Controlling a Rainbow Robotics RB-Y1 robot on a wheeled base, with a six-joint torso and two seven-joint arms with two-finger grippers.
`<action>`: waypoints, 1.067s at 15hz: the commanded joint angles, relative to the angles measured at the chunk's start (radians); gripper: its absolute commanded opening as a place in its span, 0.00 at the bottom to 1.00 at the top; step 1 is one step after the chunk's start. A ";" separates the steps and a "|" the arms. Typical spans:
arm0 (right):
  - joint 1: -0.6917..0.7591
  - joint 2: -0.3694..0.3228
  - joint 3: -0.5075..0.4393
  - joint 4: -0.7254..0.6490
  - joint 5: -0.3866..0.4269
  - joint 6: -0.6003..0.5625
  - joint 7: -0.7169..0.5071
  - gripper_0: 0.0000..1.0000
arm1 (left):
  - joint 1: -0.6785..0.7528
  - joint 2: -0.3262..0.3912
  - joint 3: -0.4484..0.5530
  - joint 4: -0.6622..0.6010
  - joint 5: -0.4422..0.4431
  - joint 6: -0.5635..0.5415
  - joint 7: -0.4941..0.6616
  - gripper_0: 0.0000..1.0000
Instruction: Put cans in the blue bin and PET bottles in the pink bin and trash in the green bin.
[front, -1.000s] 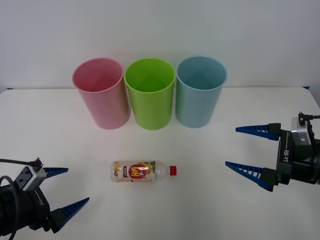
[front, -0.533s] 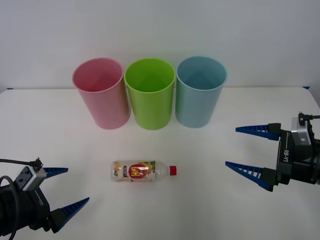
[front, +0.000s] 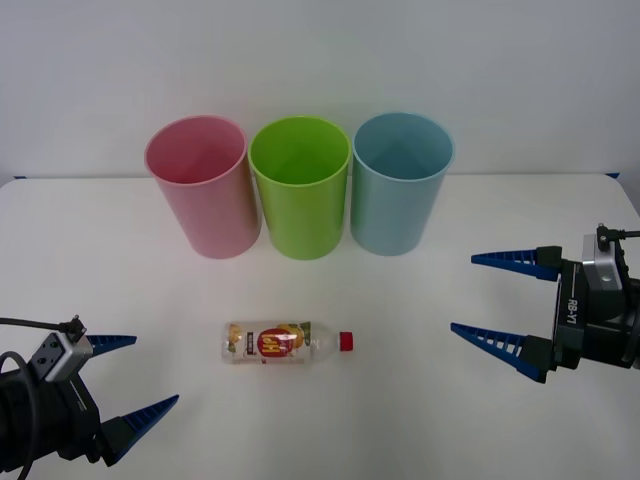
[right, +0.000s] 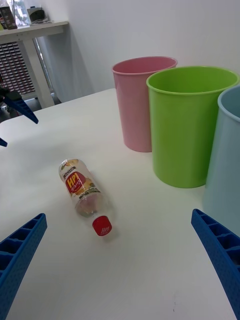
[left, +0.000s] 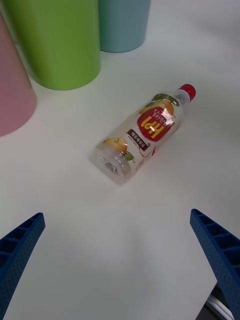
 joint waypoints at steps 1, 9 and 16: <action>0.000 0.000 0.000 0.000 0.000 0.000 0.000 1.00 | 0.000 0.000 0.000 0.000 0.000 0.000 0.000 1.00; 0.000 0.000 0.000 0.000 0.000 0.000 0.000 1.00 | -0.023 0.034 0.009 -0.008 0.048 -0.014 -0.002 1.00; 0.000 0.000 0.000 0.000 0.000 0.000 0.000 1.00 | -0.023 0.152 -0.110 -0.032 0.035 0.181 -0.382 1.00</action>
